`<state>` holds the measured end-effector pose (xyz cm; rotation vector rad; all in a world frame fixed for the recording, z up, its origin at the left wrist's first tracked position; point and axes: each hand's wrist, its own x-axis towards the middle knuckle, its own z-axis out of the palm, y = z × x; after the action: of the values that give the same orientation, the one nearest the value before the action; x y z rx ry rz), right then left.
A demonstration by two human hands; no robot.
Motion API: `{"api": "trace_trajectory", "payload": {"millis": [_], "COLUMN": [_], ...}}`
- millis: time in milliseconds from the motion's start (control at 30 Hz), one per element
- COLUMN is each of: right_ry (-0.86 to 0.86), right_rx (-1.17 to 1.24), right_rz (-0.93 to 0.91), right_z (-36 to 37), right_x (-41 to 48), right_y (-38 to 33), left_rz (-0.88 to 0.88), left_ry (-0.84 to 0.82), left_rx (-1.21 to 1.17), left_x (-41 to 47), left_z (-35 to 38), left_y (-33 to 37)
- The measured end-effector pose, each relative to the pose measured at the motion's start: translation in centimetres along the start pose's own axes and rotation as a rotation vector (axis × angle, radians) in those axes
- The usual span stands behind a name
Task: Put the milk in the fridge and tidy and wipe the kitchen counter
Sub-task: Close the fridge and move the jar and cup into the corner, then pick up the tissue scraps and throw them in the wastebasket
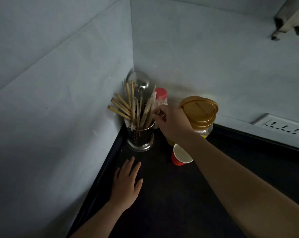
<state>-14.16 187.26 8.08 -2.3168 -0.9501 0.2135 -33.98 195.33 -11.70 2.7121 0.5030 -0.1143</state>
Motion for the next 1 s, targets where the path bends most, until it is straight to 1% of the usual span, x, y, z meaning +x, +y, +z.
{"api": "trace_trajectory", "payload": {"millis": [100, 267, 367, 467, 567, 667, 767, 833, 900, 1000], "right_ry": [-0.033, 0.004, 0.011, -0.061, -0.088, -0.102, -0.061, -0.020, 0.007, 0.075], "right_rx": [0.011, 0.082, 0.115, 0.085, 0.105, 0.171, 0.213, 0.255, 0.302, 0.348], "right_rz": [0.038, 0.065, 0.133, 0.252, 0.382, 0.467, 0.551, 0.622, 0.679, 0.738], "right_z": [1.2, 1.3, 0.7, 0.3, 0.0, -0.6, -1.2, -1.6, -2.1, -3.1], "right_x": [-0.1, -1.0, -3.3, -6.9, -11.4, -16.8, -23.0, -27.8, -32.9, -40.5], "right_y": [0.7, 0.8, 1.2, 2.1, 3.0, 3.4, 3.6, 3.7, 3.7, 4.0], "left_rz": [0.003, 0.000, 0.008, 0.038, 0.067, 0.071, 0.011, 0.009, 0.023, 0.120], "left_ry": [-0.008, -0.006, -0.050, -0.075, -0.060, -0.067, -0.149, -0.192, -0.227, -0.305], "left_rx": [-0.010, -0.005, -0.001, -0.061, -0.220, -0.368, -0.587, -0.681, -0.742, -0.792], "left_x": [0.0, 0.0, 0.2, 0.5, -0.2, -2.2, -5.4, -8.1, -11.1, -15.6], "left_z": [-0.1, -0.4, -0.7, -1.8, -4.0, -5.9, -6.9, -7.3, -7.6, -7.8], "left_y": [0.0, 0.1, 0.1, 0.2, 1.7, 4.5, 8.1, 10.5, 13.0, 16.6]}}
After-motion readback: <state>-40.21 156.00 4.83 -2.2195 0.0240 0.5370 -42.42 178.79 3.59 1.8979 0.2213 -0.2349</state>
